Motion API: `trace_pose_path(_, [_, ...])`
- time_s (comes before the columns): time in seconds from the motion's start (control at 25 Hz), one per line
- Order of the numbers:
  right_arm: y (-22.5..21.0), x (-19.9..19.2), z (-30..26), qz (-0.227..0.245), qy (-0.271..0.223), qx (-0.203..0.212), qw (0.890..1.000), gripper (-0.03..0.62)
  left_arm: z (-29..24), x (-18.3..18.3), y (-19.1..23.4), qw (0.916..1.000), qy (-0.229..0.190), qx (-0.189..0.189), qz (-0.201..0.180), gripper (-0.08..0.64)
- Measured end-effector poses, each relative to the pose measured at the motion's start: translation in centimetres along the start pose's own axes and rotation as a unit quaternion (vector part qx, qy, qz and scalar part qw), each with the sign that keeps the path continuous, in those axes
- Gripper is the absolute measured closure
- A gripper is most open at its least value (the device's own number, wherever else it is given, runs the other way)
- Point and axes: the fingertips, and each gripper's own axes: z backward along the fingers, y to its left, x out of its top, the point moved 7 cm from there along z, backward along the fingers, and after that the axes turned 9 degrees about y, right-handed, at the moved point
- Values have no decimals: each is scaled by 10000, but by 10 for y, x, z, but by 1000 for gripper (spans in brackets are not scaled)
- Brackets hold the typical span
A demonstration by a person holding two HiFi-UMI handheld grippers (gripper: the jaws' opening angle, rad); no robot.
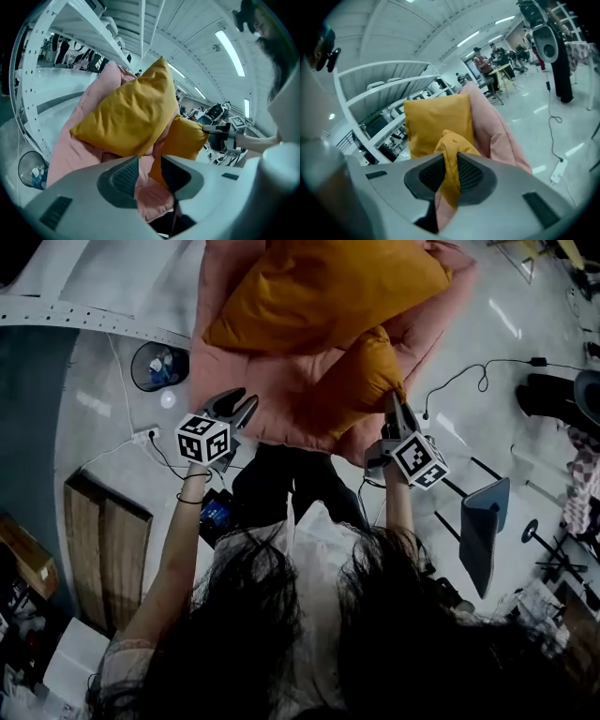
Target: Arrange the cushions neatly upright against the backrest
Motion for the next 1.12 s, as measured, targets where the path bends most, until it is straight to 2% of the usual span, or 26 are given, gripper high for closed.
trace_pose_path(0.16, [27, 6, 10, 691, 313, 470, 9960, 531, -3, 9, -10, 9998, -154, -69, -83, 420])
trace_pose_path(0.28, [50, 2, 3, 1420, 746, 770, 9840, 531, 7, 23, -19, 9982, -396, 60, -456, 420])
trace_pose_path(0.36, [65, -5, -8, 1893, 1066, 976, 9712, 531, 19, 33, -26, 9955, -609, 177, -700, 420])
trace_pose_path(0.52, [87, -26, -37, 2543, 1714, 1296, 9429, 531, 43, 48, -40, 9902, -1014, 264, -922, 420])
trace_pose_path(0.6, [96, -39, -55, 2900, 2070, 1383, 9241, 531, 51, 52, -46, 9874, -1056, 337, -1127, 420])
trace_pose_path(0.68, [107, -53, -73, 3294, 2413, 1511, 9002, 530, 53, 51, -51, 9824, -862, 460, -1590, 420])
trace_pose_path(0.72, [113, -60, -80, 3487, 2563, 1595, 8873, 529, 51, 50, -55, 9771, -642, 505, -1964, 419])
trace_pose_path(0.76, [118, -66, -85, 3671, 2697, 1690, 8741, 529, 47, 49, -60, 9681, -341, 513, -2428, 404])
trace_pose_path(0.8, [123, -72, -88, 3842, 2815, 1799, 8607, 529, 41, 48, -66, 9545, 11, 487, -2942, 353])
trace_pose_path(0.84, [128, -77, -90, 4002, 2922, 1923, 8471, 529, 33, 46, -72, 9369, 374, 441, -3447, 304])
trace_pose_path(0.92, [138, -87, -92, 4264, 3111, 2199, 8204, 529, 15, 42, -80, 8993, 952, 324, -4255, 278])
trace_pose_path(0.96, [142, -92, -92, 4361, 3195, 2312, 8089, 529, 6, 41, -83, 8840, 1130, 263, -4528, 275])
trace_pose_path(1.0, [146, -97, -93, 4457, 3271, 2387, 7983, 529, -3, 40, -85, 8724, 1259, 204, -4718, 272])
trace_pose_path(1.04, [149, -101, -93, 4585, 3335, 2411, 7876, 529, -10, 39, -86, 8645, 1380, 141, -4831, 272])
trace_pose_path(1.08, [152, -105, -95, 4756, 3384, 2391, 7759, 529, -16, 37, -85, 8601, 1510, 70, -4872, 272])
trace_pose_path(1.12, [154, -109, -96, 4947, 3417, 2350, 7638, 529, -20, 35, -83, 8591, 1632, 2, -4850, 272])
